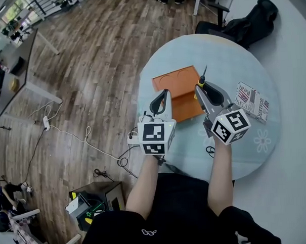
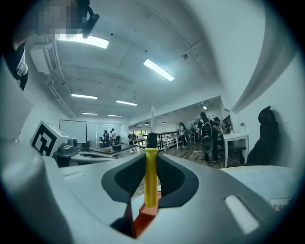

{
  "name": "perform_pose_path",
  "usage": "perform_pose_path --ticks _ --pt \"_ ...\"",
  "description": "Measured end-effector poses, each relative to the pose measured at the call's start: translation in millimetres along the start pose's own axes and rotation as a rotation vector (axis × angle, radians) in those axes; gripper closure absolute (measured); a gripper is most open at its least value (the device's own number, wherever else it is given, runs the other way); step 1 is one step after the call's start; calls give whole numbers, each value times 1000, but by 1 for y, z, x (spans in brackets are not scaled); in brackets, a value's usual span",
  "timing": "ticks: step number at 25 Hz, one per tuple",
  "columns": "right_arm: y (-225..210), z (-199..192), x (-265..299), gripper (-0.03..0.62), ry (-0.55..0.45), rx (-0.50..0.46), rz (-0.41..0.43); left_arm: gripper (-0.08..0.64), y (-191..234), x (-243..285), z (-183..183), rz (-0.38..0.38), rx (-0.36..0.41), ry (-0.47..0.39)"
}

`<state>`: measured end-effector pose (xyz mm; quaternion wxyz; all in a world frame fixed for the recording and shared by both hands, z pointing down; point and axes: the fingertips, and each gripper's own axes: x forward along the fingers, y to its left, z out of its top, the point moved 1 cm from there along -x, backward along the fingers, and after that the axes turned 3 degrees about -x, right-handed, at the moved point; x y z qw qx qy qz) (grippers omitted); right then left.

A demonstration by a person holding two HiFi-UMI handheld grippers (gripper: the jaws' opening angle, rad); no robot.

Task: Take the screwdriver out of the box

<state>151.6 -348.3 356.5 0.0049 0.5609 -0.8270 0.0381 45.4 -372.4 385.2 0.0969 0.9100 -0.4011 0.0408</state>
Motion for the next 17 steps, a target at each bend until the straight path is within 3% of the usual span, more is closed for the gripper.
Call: perform_pose_path --ticks 17 --pt "7 -11 9 505 19 -29 19 557 12 7 -13 4 -20 12"
